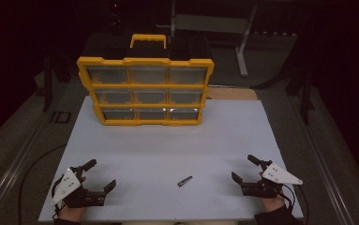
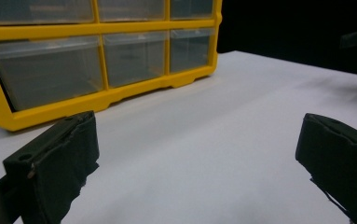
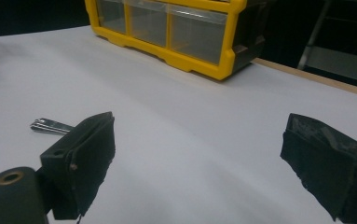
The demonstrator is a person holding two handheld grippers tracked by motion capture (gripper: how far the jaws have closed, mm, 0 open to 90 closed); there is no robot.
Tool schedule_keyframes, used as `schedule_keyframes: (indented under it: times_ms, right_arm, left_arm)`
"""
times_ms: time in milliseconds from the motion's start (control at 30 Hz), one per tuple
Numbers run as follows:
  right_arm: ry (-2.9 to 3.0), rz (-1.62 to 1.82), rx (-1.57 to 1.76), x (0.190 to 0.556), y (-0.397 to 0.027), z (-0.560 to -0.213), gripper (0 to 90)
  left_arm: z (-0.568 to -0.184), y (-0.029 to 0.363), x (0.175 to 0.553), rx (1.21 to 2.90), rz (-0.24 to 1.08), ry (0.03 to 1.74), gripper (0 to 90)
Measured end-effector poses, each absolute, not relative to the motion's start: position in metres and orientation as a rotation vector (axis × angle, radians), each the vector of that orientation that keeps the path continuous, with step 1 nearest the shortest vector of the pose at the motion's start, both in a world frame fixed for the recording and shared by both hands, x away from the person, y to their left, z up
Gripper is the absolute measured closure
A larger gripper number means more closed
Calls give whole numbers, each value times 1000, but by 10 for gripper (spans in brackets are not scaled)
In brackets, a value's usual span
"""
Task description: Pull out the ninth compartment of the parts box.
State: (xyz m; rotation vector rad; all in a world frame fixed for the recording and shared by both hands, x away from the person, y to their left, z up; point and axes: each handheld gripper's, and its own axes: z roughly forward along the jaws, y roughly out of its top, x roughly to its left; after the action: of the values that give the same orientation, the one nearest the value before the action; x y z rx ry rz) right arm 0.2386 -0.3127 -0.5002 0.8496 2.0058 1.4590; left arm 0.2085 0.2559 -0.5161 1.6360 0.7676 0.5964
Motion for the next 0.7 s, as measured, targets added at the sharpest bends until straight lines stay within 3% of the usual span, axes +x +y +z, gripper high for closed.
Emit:
schedule_keyframes:
  times_ms: [700]
  right_arm:
    - [2062,1488,766,237,-303,-493,97]
  left_arm:
    - [-513,254,204,1632,605,742,0]
